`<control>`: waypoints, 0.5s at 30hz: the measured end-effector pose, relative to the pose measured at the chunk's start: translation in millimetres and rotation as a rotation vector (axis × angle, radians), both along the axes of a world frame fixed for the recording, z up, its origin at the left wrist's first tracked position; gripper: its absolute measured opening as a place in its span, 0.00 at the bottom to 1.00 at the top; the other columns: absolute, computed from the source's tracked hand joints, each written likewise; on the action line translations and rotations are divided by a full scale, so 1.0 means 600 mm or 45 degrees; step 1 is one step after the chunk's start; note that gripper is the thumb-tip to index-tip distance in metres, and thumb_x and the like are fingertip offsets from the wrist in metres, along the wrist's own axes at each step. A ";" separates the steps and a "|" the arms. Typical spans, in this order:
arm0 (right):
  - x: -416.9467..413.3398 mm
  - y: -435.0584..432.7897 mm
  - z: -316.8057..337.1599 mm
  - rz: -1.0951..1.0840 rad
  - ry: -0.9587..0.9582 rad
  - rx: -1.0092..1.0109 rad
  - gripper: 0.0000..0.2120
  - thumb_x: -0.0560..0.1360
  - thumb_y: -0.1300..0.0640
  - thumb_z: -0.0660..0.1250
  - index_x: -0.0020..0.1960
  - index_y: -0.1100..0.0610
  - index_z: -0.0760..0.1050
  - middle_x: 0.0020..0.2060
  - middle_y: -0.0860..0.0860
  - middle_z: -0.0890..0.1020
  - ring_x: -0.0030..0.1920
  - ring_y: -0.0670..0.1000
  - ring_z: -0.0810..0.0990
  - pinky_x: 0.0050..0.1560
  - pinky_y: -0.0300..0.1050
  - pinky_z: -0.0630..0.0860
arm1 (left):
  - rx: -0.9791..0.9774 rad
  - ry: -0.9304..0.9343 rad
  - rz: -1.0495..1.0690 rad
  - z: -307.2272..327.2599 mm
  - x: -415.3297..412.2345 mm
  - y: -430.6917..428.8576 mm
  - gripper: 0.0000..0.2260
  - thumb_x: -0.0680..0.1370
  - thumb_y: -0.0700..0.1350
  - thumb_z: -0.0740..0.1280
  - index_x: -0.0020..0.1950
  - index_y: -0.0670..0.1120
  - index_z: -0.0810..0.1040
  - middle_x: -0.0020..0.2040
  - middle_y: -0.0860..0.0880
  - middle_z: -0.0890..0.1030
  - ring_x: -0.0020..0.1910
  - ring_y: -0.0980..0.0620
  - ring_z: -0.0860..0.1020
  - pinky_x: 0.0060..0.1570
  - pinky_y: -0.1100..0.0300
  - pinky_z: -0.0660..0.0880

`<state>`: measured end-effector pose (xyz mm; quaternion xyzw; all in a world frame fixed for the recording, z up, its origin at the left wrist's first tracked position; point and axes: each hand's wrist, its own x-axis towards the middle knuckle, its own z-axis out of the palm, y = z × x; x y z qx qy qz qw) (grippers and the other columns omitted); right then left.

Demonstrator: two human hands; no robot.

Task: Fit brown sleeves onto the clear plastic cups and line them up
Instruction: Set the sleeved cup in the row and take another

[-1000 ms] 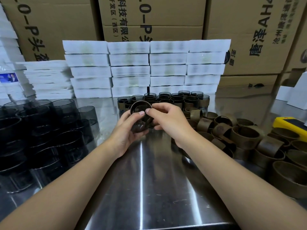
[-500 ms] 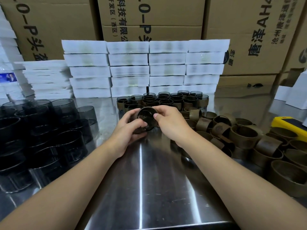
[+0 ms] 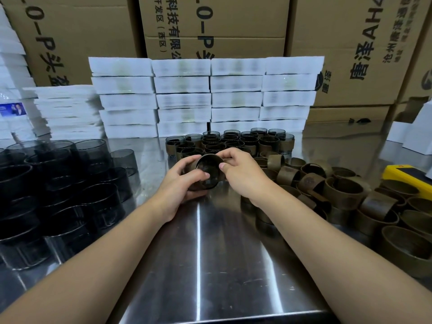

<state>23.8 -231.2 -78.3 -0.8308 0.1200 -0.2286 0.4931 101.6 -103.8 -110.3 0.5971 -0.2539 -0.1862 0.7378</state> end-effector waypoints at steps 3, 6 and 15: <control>0.002 -0.002 -0.001 0.014 0.000 0.001 0.10 0.79 0.64 0.60 0.48 0.49 0.74 0.51 0.54 0.82 0.55 0.53 0.79 0.60 0.53 0.75 | -0.005 0.005 -0.001 -0.001 0.001 0.001 0.21 0.72 0.36 0.69 0.64 0.47 0.76 0.64 0.41 0.77 0.56 0.44 0.80 0.41 0.57 0.80; 0.003 -0.006 -0.004 0.034 0.004 -0.006 0.13 0.79 0.64 0.60 0.44 0.46 0.73 0.50 0.54 0.83 0.54 0.54 0.80 0.59 0.55 0.75 | 0.005 0.018 0.000 0.001 0.002 0.000 0.21 0.73 0.34 0.69 0.64 0.48 0.76 0.63 0.40 0.78 0.55 0.45 0.80 0.40 0.57 0.80; 0.003 -0.016 -0.007 0.109 -0.010 0.001 0.14 0.78 0.65 0.60 0.44 0.47 0.74 0.50 0.54 0.83 0.55 0.54 0.80 0.61 0.56 0.75 | -0.010 0.025 -0.037 0.001 0.005 0.002 0.22 0.72 0.34 0.69 0.64 0.47 0.76 0.63 0.40 0.78 0.51 0.48 0.81 0.39 0.58 0.80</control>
